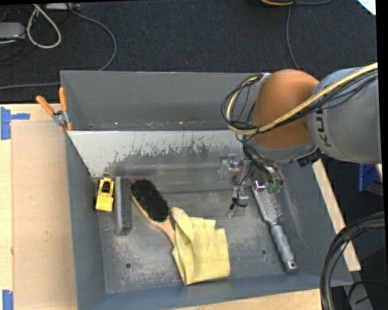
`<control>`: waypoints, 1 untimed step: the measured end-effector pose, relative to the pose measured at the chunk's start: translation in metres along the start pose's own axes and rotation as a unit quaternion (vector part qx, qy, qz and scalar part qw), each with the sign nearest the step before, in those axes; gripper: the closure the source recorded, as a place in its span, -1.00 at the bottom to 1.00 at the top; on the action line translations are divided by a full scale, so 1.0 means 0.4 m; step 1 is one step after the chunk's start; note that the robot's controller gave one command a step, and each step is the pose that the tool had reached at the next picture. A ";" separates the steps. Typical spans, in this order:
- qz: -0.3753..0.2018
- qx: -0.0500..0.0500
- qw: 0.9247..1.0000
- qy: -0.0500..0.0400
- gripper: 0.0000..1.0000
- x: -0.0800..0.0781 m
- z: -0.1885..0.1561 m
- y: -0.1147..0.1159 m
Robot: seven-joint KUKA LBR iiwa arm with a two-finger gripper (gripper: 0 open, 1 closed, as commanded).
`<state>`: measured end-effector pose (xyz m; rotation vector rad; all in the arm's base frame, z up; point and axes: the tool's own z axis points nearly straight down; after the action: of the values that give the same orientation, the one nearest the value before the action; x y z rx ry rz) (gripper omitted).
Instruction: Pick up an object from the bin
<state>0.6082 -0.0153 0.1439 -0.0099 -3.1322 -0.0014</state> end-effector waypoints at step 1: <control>0.000 0.000 1.000 -0.004 -1.00 -0.003 -0.012 0.000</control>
Offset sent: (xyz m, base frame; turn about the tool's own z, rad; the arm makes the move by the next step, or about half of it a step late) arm -0.0401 0.0573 -0.0739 -0.0183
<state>0.6096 -0.0153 0.1489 -0.0090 -3.1396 -0.0009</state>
